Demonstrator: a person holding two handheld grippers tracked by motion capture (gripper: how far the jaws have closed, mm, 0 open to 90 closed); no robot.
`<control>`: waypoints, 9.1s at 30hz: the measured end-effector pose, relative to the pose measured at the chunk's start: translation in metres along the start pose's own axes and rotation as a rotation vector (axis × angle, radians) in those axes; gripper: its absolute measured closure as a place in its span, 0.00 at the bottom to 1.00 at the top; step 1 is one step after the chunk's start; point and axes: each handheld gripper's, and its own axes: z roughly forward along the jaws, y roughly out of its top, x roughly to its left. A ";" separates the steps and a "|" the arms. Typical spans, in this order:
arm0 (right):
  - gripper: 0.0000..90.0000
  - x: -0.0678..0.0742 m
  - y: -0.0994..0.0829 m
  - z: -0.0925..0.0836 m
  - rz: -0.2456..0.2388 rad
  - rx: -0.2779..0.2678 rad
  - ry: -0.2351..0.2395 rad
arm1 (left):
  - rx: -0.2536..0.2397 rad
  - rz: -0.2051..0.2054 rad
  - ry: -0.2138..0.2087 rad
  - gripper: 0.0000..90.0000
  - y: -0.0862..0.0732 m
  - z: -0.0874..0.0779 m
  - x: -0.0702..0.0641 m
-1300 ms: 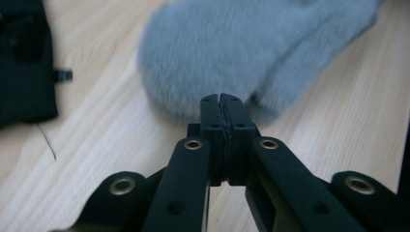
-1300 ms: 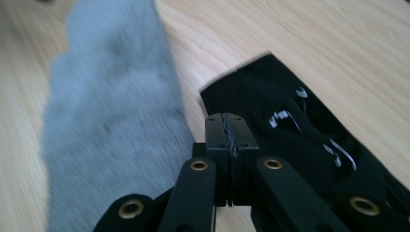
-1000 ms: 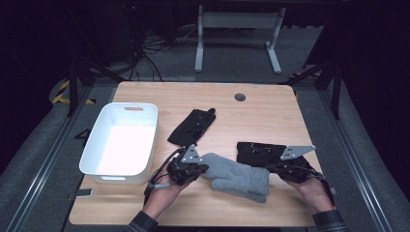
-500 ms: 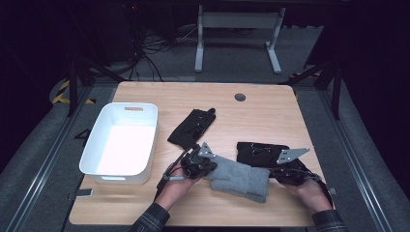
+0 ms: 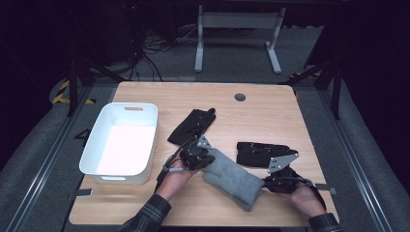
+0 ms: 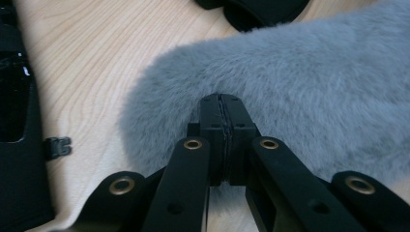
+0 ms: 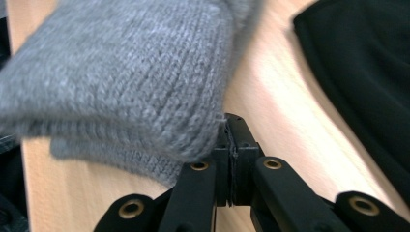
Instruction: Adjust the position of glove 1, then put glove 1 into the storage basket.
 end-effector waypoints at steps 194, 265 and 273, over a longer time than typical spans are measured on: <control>0.16 -0.006 -0.021 0.017 0.106 -0.151 -0.258 | -0.026 -0.434 0.086 0.72 -0.055 -0.206 0.135; 0.15 -0.006 -0.020 0.017 0.103 -0.149 -0.256 | -0.083 -0.298 0.063 0.24 -0.030 -0.123 0.069; 0.15 -0.006 -0.020 0.017 0.103 -0.149 -0.256 | -0.085 -0.222 0.029 0.25 -0.018 -0.093 0.037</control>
